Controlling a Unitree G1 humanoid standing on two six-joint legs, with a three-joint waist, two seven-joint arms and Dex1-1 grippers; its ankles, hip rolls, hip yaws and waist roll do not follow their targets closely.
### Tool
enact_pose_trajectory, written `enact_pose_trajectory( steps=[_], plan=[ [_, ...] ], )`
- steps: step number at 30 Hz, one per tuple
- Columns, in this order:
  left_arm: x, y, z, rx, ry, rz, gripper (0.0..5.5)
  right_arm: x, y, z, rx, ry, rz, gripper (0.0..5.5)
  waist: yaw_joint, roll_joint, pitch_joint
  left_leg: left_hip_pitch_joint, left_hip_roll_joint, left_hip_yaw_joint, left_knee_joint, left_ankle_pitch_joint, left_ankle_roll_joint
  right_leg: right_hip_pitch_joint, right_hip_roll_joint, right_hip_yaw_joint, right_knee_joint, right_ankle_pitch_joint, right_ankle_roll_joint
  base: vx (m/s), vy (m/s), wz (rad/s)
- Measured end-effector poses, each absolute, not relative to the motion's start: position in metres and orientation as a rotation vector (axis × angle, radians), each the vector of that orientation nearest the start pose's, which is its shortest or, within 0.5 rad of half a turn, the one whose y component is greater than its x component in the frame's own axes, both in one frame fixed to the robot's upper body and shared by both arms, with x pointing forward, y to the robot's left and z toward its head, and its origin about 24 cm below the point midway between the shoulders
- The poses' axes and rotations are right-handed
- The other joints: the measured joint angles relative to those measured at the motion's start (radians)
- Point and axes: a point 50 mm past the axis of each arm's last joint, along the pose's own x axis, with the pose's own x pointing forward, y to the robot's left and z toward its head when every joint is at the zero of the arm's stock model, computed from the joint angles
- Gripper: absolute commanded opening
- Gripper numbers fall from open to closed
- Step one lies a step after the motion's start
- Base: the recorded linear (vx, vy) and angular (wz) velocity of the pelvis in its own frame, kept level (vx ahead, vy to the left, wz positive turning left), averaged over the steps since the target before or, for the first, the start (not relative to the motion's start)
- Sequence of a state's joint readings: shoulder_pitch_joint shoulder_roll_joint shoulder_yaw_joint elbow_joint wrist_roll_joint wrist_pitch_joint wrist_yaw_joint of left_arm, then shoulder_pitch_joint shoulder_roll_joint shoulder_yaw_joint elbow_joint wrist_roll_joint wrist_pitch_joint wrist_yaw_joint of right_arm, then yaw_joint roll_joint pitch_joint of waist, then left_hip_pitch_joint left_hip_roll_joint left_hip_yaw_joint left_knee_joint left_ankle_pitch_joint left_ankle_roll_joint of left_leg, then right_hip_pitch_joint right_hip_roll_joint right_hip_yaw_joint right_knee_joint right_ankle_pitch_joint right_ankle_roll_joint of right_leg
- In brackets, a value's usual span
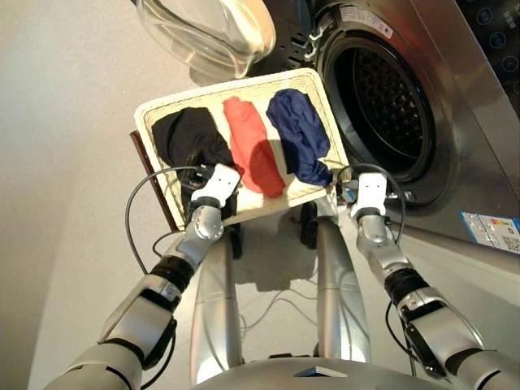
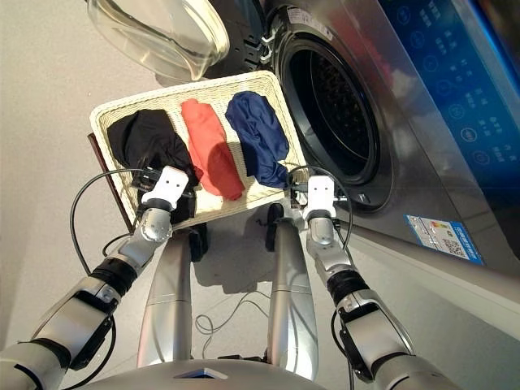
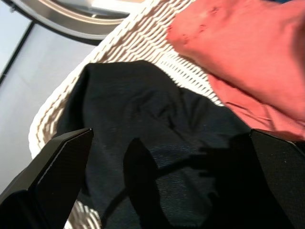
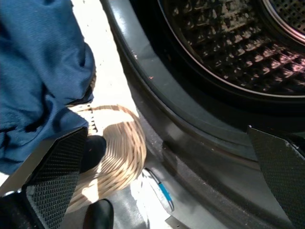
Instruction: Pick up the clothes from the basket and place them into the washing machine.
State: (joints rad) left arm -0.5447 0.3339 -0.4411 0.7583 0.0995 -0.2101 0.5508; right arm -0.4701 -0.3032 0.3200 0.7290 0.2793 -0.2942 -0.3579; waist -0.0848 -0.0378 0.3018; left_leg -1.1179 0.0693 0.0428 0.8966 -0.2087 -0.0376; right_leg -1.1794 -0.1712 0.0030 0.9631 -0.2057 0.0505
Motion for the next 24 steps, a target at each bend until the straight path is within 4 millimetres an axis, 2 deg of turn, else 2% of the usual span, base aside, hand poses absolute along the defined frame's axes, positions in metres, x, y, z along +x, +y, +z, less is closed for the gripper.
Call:
enact_pose_trajectory(
  steps=[7, 12, 18, 24],
  plan=[
    [0.339, 0.170, 0.046, 0.573, -0.115, 0.282, 5.50, 0.328, -0.175, 0.036, -0.165, -0.022, -0.177, 5.50, -0.008, 0.000, -0.012, -0.054, -0.001, 0.006, 0.035, -0.013, 0.004, -0.053, 0.002, 0.009, 0.025, -0.003, 0.004, 0.000, 0.000, 0.000],
    [0.338, 0.176, 0.037, 0.523, -0.048, 0.323, 5.50, 0.326, -0.173, 0.037, -0.159, -0.031, -0.173, 5.50, -0.022, -0.001, -0.037, -0.092, -0.001, 0.004, 0.053, -0.018, 0.007, -0.087, 0.005, 0.010, 0.035, -0.004, 0.005, 0.000, 0.000, 0.000],
    [0.336, 0.176, 0.019, 0.448, 0.075, 0.325, 5.50, 0.321, -0.173, 0.034, -0.151, -0.031, -0.168, 5.50, -0.025, -0.002, -0.067, -0.137, 0.001, 0.005, 0.083, -0.028, 0.010, -0.130, 0.007, 0.015, 0.055, -0.006, 0.009, 0.000, 0.000, 0.000],
    [0.341, 0.175, 0.022, 0.401, 0.089, 0.305, 5.50, 0.319, -0.170, 0.038, -0.140, -0.050, -0.154, 5.50, -0.026, -0.002, -0.075, -0.171, 0.000, 0.008, 0.106, -0.033, 0.014, -0.162, 0.008, 0.023, 0.070, -0.009, 0.018, 0.000, 0.000, 0.000]
  ],
)
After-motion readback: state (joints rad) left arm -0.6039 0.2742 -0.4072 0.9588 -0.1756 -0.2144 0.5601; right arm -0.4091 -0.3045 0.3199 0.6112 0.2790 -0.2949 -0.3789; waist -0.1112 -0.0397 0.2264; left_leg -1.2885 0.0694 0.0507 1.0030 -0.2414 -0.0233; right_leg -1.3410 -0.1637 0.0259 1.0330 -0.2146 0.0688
